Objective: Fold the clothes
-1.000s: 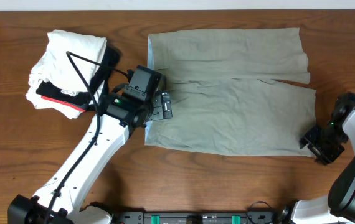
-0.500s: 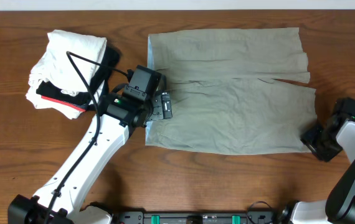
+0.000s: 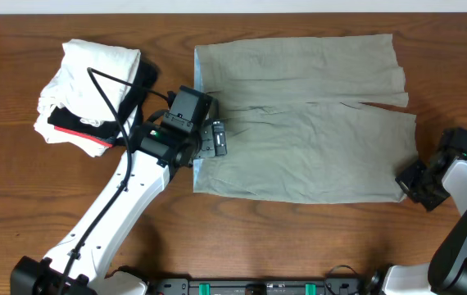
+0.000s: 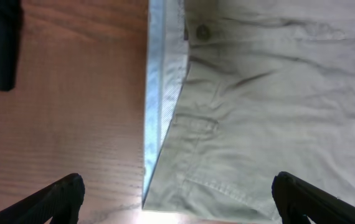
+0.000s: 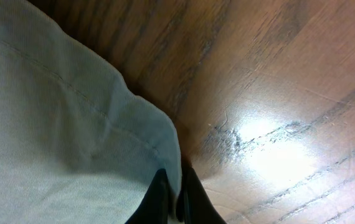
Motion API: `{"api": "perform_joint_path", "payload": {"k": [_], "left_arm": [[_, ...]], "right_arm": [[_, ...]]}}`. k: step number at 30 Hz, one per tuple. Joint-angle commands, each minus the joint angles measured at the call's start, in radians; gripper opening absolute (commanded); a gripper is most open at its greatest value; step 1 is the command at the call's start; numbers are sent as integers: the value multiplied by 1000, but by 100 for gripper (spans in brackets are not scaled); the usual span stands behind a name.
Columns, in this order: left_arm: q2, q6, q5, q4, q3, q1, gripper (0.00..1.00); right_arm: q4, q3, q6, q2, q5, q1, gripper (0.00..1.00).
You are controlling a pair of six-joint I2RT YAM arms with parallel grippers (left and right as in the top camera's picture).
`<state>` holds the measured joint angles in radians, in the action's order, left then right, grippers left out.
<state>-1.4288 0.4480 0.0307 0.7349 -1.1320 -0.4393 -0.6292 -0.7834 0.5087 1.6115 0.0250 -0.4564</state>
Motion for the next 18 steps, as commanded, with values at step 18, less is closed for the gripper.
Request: {"api": "perform_joint_path", "payload": {"k": [18], "left_arm": [[-31,107,-50,12,204,3,74]], "right_arm": [[-14,45,6,49,-7,-2,1]]}}
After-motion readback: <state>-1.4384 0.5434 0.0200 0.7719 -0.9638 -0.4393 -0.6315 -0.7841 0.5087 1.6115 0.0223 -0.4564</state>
